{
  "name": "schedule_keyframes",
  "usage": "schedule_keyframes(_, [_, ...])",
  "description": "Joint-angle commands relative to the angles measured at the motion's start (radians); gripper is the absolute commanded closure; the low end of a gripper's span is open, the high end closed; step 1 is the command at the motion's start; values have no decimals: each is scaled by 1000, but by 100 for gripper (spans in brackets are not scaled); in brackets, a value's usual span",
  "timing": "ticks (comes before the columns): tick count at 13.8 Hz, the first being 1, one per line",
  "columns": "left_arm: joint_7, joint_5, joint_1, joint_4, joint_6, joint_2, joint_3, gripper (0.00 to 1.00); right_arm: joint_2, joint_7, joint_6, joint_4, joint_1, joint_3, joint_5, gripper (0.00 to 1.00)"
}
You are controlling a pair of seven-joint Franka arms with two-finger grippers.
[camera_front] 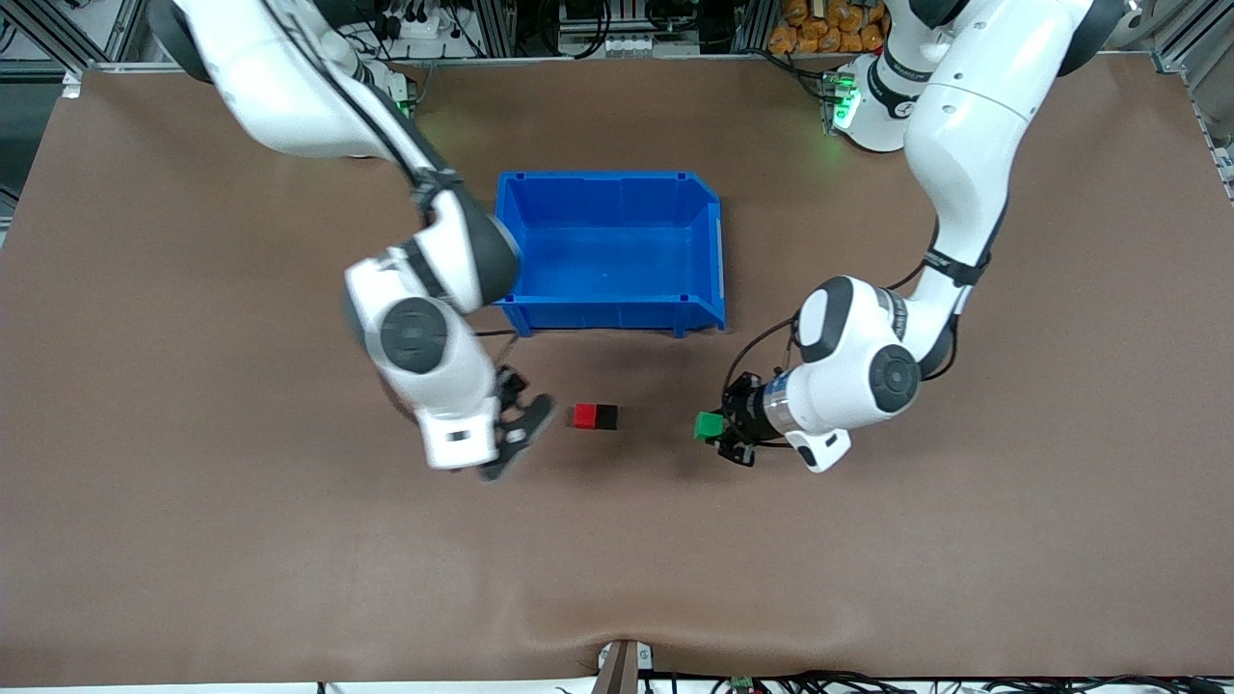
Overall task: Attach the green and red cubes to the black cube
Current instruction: 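Place the red cube against the black cube and open the right gripper, then place the green cube against the black cube while the right gripper withdraws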
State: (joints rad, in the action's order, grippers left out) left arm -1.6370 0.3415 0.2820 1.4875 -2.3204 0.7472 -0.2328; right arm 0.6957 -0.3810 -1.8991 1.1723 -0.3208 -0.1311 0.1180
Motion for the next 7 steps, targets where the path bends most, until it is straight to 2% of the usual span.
schedule_keyframes(1, [-87,4,67,-102,-14,78,27,100,-93,27,55,55,139,-22,-75,0])
schedule_keyframes(2, [-122,5,110,-139,-14,105,64,100,-117,19,83,53,194,-22,-122,0])
schedule_keyframes(4, [-155,7,181,-176,-17,139,121,100,-174,16,170,55,268,-24,-144,0])
schedule_keyframes(7, [-176,7,212,-176,-20,159,133,100,-296,27,309,61,334,-16,-143,0])
